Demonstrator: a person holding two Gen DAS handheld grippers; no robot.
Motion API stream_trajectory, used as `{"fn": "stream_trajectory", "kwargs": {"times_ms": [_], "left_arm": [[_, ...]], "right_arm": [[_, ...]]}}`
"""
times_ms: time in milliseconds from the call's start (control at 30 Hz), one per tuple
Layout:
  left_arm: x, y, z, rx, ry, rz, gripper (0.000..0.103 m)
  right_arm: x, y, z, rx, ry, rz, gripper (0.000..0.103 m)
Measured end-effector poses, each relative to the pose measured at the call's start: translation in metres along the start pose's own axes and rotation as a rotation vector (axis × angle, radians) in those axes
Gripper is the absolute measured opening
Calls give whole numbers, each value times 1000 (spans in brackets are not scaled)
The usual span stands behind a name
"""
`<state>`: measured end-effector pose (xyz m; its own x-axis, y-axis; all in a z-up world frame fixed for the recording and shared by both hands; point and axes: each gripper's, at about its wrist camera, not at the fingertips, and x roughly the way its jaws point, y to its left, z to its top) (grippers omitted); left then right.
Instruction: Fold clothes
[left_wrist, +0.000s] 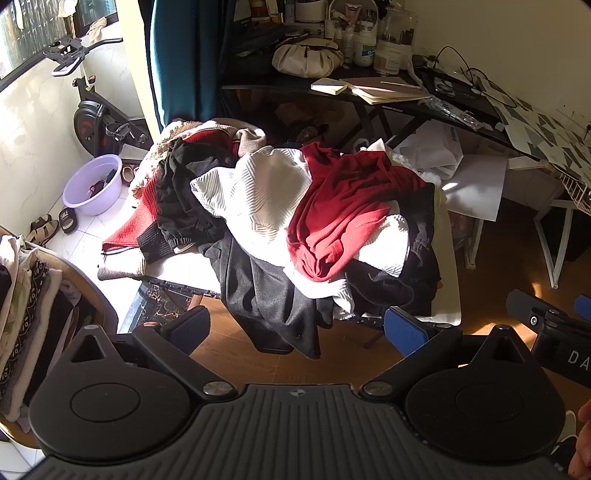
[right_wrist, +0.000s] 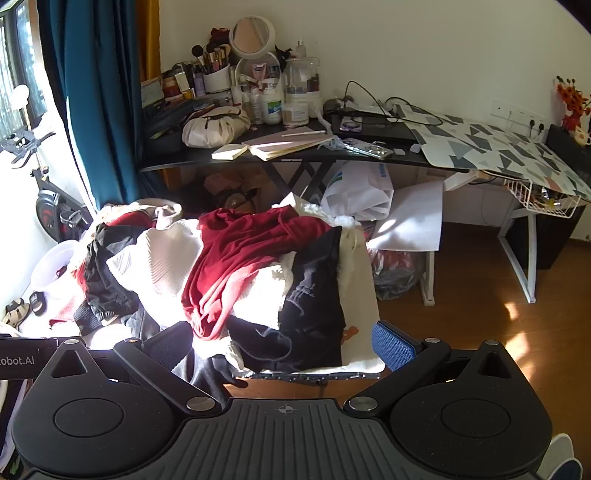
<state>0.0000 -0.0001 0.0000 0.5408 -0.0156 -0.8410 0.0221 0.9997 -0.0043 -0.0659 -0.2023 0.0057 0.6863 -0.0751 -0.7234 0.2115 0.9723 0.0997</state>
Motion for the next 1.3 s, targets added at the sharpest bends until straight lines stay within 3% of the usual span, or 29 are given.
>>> {"fn": "stream_trajectory", "kwargs": {"times_ms": [1300], "left_arm": [[7, 3, -5, 20, 50, 34, 102]], "right_arm": [[9, 9, -7, -52, 80, -56, 102]]}}
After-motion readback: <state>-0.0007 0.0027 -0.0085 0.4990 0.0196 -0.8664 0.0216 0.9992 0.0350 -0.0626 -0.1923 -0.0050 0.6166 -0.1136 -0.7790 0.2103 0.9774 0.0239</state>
